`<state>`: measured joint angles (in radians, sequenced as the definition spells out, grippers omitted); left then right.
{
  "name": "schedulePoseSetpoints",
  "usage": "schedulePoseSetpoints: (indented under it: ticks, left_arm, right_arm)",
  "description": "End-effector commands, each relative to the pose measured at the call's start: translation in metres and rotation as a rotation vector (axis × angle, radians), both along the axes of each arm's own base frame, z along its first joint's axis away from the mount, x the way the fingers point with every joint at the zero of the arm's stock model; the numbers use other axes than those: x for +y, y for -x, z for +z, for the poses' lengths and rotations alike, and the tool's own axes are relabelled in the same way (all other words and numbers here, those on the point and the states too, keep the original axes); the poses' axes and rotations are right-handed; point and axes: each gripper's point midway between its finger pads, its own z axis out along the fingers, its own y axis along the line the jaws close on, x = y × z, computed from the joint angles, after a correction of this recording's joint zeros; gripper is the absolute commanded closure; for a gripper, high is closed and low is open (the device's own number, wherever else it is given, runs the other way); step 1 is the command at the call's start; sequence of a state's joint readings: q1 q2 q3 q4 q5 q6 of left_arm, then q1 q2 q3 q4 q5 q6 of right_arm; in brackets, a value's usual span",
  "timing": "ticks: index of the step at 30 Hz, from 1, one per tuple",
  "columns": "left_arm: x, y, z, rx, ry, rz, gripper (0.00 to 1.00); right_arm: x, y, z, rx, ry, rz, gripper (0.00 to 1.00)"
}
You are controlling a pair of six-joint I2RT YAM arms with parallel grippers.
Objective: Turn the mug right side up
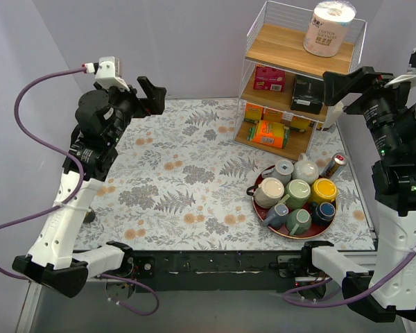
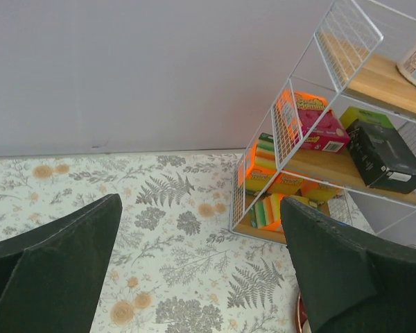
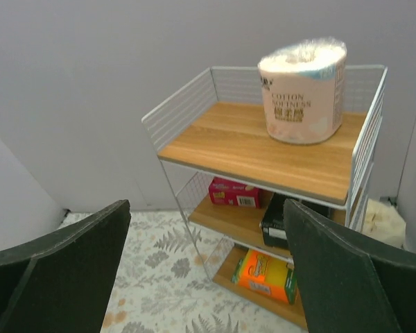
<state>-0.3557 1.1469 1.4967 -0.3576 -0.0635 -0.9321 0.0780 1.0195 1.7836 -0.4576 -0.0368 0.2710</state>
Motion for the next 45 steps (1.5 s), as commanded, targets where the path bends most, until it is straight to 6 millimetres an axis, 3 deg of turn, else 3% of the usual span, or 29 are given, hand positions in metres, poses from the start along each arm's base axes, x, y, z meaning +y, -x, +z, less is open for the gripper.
schedulePoseSetpoints:
  ticks: [1, 2, 3, 5, 7, 10, 13, 14, 17, 18, 21, 28, 37, 41, 45]
  left_arm:
    - [-0.002, 0.0, -0.017, 0.025, 0.011, 0.014, 0.02]
    - [-0.002, -0.002, -0.028, 0.048, 0.012, 0.028, 0.02]
    - [-0.006, -0.006, -0.05, 0.101, 0.03, 0.036, 0.02]
    - [-0.011, -0.009, -0.076, 0.159, 0.035, 0.041, 0.02]
    - [-0.026, -0.006, -0.11, 0.229, 0.001, -0.034, 0.02]
    - [-0.055, 0.01, -0.143, 0.301, -0.066, -0.216, 0.02]
    - [-0.065, 0.017, -0.173, 0.374, -0.084, -0.287, 0.02]
    - [-0.066, 0.02, -0.196, 0.423, -0.093, -0.291, 0.02]
    - [-0.068, 0.023, -0.229, 0.5, -0.108, -0.302, 0.02]
    - [-0.068, 0.023, -0.232, 0.52, -0.098, -0.296, 0.02]
    - [-0.069, 0.024, -0.238, 0.564, -0.086, -0.287, 0.02]
    - [-0.069, 0.028, -0.247, 0.616, -0.063, -0.278, 0.02]
    - [-0.078, 0.038, -0.229, 0.589, 0.015, -0.33, 0.02]
    - [-0.075, 0.038, -0.226, 0.584, 0.031, -0.311, 0.02]
    - [-0.072, 0.039, -0.22, 0.57, 0.045, -0.293, 0.02]
  right_arm:
    - [0.001, 0.005, -0.033, 0.179, -0.06, 0.004, 0.01]
    - [0.001, 0.004, -0.039, 0.217, -0.083, 0.004, 0.01]
    - [0.001, 0.002, -0.057, 0.301, -0.089, -0.002, 0.02]
    - [0.005, 0.004, -0.065, 0.342, -0.073, 0.019, 0.01]
    - [0.005, 0.008, -0.079, 0.391, -0.068, 0.017, 0.01]
    - [0.006, 0.019, -0.094, 0.413, -0.068, 0.026, 0.02]
    - [0.016, 0.027, -0.117, 0.471, -0.089, 0.081, 0.02]
    - [0.026, 0.03, -0.126, 0.503, -0.099, 0.14, 0.01]
    - [0.042, 0.035, -0.161, 0.625, -0.141, 0.22, 0.02]
    - [0.045, 0.035, -0.18, 0.67, -0.15, 0.235, 0.02]
    - [0.054, 0.038, -0.208, 0.714, -0.189, 0.281, 0.03]
    - [0.065, 0.042, -0.264, 0.828, -0.243, 0.292, 0.08]
    - [0.119, 0.044, -0.309, 0.882, -0.051, 0.394, 0.12]
    - [0.116, 0.028, -0.33, 0.959, -0.097, 0.2, 0.16]
    - [0.135, 0.019, -0.331, 0.946, -0.017, 0.173, 0.18]
